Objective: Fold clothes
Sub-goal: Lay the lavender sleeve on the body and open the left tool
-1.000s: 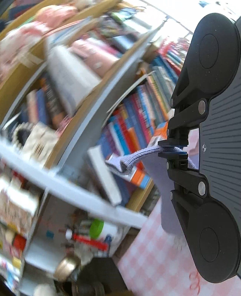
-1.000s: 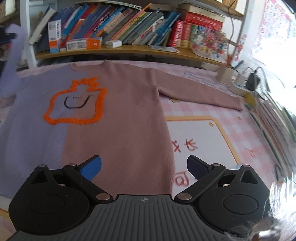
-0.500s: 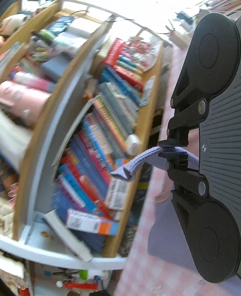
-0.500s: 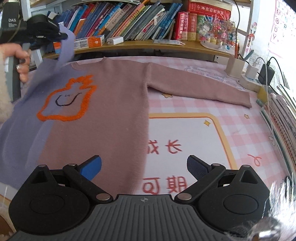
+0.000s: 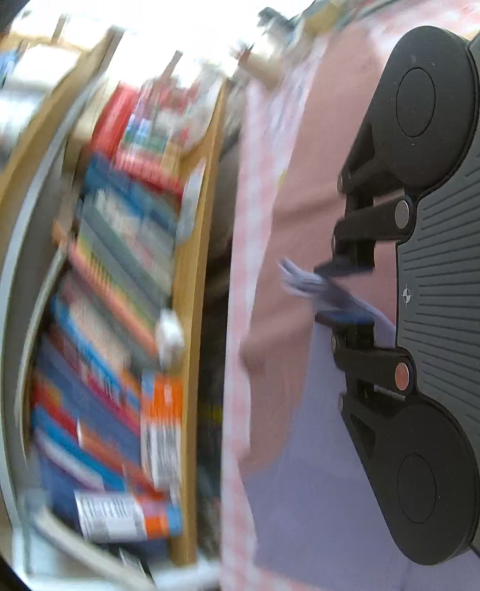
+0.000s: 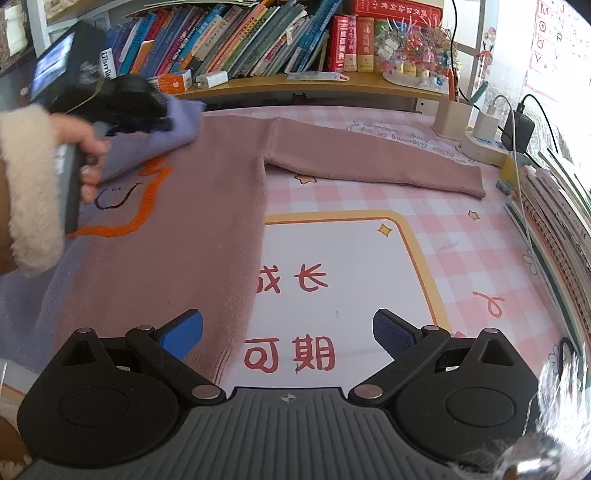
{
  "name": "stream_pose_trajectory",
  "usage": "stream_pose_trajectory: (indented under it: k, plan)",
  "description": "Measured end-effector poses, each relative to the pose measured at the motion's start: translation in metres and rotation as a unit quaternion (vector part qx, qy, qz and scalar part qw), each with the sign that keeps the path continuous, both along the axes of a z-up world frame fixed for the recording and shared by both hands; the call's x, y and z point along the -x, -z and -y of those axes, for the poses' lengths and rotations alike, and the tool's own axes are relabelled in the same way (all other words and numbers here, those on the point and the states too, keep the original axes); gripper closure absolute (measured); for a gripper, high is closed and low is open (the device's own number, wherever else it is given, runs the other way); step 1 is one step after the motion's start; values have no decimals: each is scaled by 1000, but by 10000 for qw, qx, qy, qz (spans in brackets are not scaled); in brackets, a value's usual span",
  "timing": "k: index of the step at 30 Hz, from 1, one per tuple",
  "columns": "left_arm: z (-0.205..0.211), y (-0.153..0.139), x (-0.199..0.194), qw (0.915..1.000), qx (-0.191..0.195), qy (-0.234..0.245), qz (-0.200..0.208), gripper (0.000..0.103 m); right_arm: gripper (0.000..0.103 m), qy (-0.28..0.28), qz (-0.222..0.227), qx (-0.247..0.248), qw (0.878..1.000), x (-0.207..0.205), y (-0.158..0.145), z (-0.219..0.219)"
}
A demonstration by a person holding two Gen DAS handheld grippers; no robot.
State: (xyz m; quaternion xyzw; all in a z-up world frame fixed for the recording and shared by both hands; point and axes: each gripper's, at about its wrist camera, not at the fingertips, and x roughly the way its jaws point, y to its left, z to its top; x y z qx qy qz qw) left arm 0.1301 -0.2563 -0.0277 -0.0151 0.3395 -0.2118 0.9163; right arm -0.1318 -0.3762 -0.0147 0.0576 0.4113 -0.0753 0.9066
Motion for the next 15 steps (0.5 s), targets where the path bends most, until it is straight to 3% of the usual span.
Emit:
stream_pose_trajectory:
  k: [2,6,11,15]
  plan:
    - [1,-10,19,9990,48,400,191,50,4,-35,34,-16,10000,0,-1,0]
    - [-31,-25,71,9962,-68,627,607,45,4,-97,61,-131,9998,-3,1,-1]
    - [-112,-26,125,9937,-827,-418,635,45,8,-303,-93,-420,9986,-14,9,-8]
    - [-184,-23,161,9824,-1052,-1526,213,45,31,-224,-191,-505,9983,-19,14,-12]
